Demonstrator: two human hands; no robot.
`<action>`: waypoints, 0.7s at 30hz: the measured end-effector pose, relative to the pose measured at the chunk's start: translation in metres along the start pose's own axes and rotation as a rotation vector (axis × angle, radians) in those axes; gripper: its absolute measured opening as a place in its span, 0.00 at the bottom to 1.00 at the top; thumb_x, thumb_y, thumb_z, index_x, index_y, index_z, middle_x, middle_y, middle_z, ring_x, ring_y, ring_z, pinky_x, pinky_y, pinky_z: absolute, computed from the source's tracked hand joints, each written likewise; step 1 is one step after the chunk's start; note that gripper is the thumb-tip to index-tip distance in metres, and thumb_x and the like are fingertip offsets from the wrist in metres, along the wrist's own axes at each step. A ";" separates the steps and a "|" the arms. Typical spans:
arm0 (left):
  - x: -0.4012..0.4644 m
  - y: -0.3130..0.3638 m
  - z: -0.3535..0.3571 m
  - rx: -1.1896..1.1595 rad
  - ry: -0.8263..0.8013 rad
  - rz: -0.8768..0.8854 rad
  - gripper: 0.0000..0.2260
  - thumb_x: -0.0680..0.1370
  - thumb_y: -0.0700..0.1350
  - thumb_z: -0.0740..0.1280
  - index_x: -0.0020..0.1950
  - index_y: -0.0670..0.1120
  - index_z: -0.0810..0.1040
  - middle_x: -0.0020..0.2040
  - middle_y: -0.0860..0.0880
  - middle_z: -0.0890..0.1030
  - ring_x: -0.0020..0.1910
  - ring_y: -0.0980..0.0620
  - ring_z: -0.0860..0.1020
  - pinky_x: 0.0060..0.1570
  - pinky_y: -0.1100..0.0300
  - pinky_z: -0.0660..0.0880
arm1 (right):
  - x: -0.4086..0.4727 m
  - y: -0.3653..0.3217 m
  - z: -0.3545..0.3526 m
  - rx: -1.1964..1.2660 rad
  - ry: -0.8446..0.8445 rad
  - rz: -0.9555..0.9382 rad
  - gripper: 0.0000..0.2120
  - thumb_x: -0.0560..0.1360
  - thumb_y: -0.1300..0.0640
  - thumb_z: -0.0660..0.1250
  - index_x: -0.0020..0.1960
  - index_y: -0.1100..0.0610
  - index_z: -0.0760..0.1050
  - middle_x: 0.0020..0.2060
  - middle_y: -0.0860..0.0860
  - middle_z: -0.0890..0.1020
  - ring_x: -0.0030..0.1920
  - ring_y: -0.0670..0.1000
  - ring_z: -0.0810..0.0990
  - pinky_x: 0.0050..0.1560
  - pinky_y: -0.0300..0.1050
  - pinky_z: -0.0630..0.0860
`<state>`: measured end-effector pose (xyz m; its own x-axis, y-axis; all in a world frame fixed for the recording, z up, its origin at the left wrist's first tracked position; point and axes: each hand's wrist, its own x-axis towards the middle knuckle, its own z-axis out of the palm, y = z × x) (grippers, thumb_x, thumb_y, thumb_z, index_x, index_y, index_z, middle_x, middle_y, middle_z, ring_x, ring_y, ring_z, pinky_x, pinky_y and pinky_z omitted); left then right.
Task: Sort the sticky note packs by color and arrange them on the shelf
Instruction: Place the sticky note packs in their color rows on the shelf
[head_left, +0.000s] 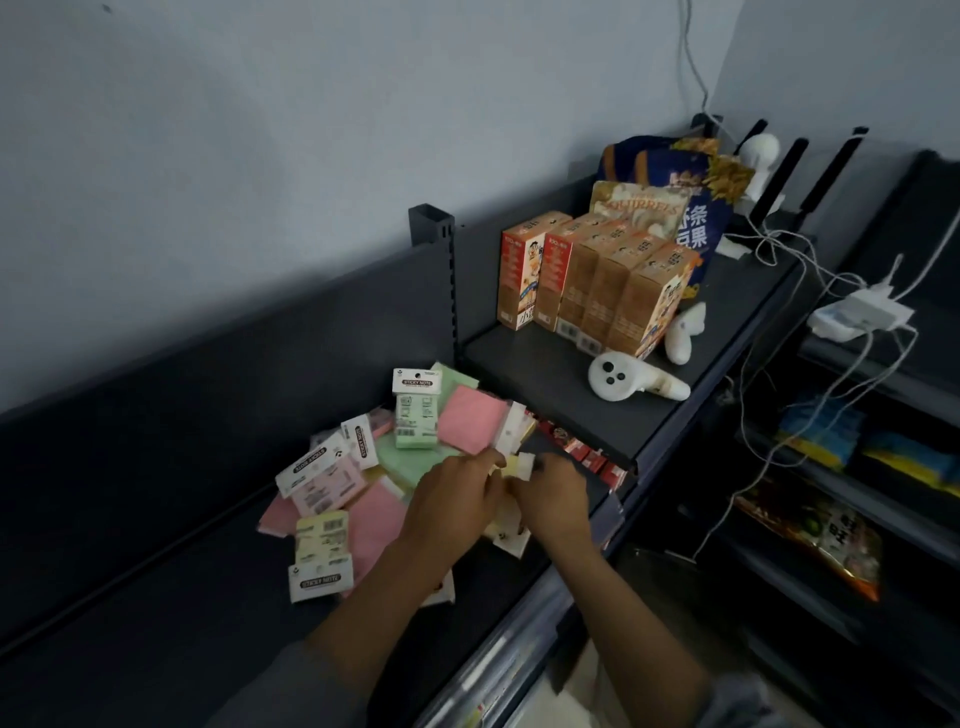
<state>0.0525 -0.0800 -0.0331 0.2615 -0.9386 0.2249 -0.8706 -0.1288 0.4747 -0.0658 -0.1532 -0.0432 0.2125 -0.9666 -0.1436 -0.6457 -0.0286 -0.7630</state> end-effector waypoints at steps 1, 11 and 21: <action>0.002 0.001 0.000 -0.008 0.016 0.001 0.10 0.81 0.46 0.62 0.60 0.51 0.79 0.44 0.46 0.84 0.42 0.47 0.82 0.42 0.50 0.79 | 0.000 0.000 -0.002 -0.006 0.009 -0.016 0.05 0.70 0.57 0.73 0.43 0.59 0.80 0.34 0.51 0.83 0.36 0.49 0.82 0.30 0.40 0.73; 0.020 0.014 -0.023 -0.042 0.126 0.109 0.18 0.82 0.50 0.58 0.73 0.51 0.71 0.69 0.55 0.75 0.62 0.54 0.76 0.54 0.54 0.78 | 0.000 -0.021 -0.055 0.203 -0.027 -0.122 0.10 0.77 0.60 0.67 0.42 0.66 0.79 0.36 0.62 0.82 0.30 0.54 0.78 0.29 0.43 0.69; 0.021 0.039 -0.034 -0.270 0.254 -0.055 0.12 0.82 0.53 0.64 0.61 0.49 0.77 0.57 0.54 0.79 0.56 0.57 0.77 0.54 0.60 0.73 | 0.003 -0.028 -0.087 0.391 -0.205 -0.304 0.03 0.78 0.57 0.70 0.51 0.53 0.81 0.39 0.47 0.84 0.35 0.41 0.81 0.36 0.38 0.77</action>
<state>0.0379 -0.0935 0.0192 0.4296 -0.8188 0.3809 -0.7200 -0.0559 0.6917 -0.1110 -0.1772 0.0321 0.5112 -0.8589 0.0299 -0.2197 -0.1642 -0.9617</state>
